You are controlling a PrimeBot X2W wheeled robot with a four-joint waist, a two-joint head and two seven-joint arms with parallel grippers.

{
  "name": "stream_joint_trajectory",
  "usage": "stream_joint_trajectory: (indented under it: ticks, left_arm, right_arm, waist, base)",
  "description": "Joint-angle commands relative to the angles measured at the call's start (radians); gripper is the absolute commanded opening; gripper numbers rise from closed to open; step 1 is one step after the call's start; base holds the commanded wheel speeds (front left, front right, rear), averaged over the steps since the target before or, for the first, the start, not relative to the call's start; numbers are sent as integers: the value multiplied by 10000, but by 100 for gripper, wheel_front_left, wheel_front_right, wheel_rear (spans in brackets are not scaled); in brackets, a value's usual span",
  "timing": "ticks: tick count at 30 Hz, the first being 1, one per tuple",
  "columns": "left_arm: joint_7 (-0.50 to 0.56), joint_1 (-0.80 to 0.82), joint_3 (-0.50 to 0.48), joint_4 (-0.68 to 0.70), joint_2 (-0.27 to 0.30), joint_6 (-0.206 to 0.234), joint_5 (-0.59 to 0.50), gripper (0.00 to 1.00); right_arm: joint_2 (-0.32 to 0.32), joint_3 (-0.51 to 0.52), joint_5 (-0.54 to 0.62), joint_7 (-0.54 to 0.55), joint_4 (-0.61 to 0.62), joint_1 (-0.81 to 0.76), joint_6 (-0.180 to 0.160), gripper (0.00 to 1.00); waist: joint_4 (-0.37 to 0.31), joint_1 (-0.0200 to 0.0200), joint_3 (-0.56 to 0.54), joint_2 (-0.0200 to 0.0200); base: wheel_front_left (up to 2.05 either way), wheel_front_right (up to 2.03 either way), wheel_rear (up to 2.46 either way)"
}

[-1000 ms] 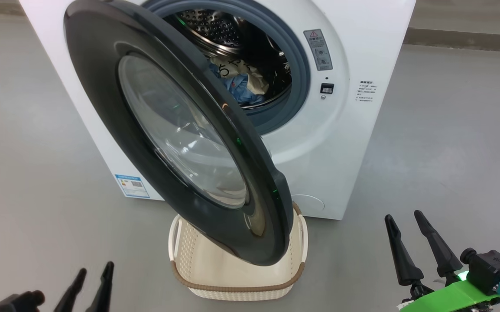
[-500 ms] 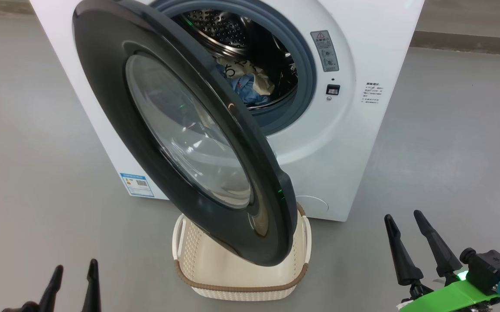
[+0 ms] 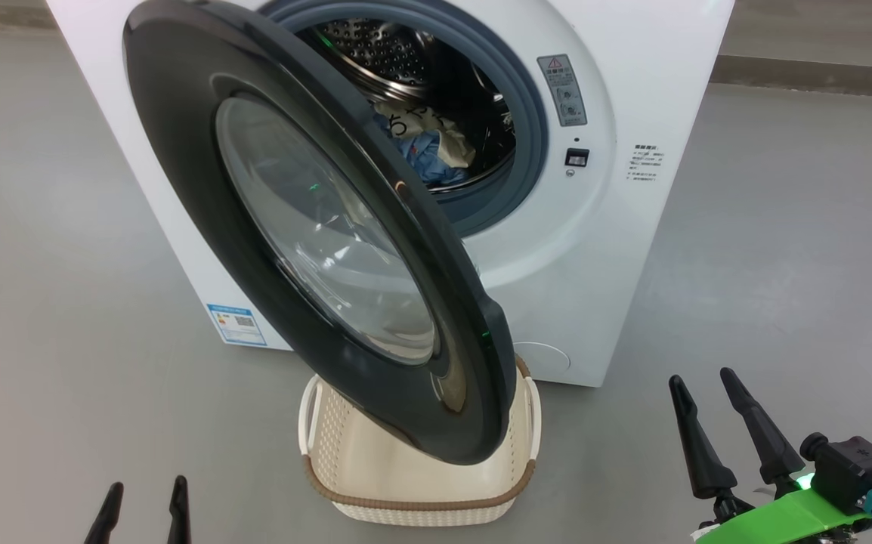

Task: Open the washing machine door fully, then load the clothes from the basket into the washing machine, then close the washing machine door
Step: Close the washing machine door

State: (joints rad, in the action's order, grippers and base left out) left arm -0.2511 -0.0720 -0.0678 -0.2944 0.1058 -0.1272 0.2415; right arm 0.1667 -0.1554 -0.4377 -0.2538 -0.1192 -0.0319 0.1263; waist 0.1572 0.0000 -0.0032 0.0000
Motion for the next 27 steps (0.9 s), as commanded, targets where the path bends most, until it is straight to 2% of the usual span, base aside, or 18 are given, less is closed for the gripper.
stream_joint_trajectory:
  ticks: [1, 10, 11, 12, 14, 21, 27]
  left_arm:
    - [-106, 61, -357, 272, 95, -34, -131, 100]
    - [-106, 118, -289, 291, 75, -34, -243, 100]
    - [-106, 120, -293, 301, 63, -34, -259, 100]
    - [-106, 122, -294, 307, 49, -34, -273, 100]
    - [-106, 128, -276, 301, 32, -34, -283, 100]
    - [-106, 210, -157, 222, -33, -34, -259, 100]
    - [-106, 300, -156, 228, -27, -35, -231, 100]
  right_arm:
    - [178, -157, 31, -80, 202, 216, 44, 100]
    - [173, -269, -8, -80, -104, 450, 44, 100]
    - [165, -274, -24, -80, -185, 521, 44, 82]
    - [154, -283, -40, -80, -285, 601, 44, 46]
    - [81, -272, -40, -80, -497, 783, 44, 0]
    - [-281, -323, -107, -80, -1002, 1672, 44, 0]
    - [-512, -699, -56, -80, -9, 2523, 44, 0]
  waist:
    - [31, 0, -1, 0]
    - [245, 0, 16, 0]
    - [271, 0, 23, 0]
    - [299, 0, 28, 0]
    - [363, 0, 32, 0]
    - [623, 0, 19, 0]
    - [769, 0, 9, 0]
  base:
    - [0, 0, 0]
    - [0, 0, 0]
    - [0, 0, 0]
    - [0, 0, 0]
    - [0, 0, 0]
    - [0, 0, 0]
    - [0, 0, 0]
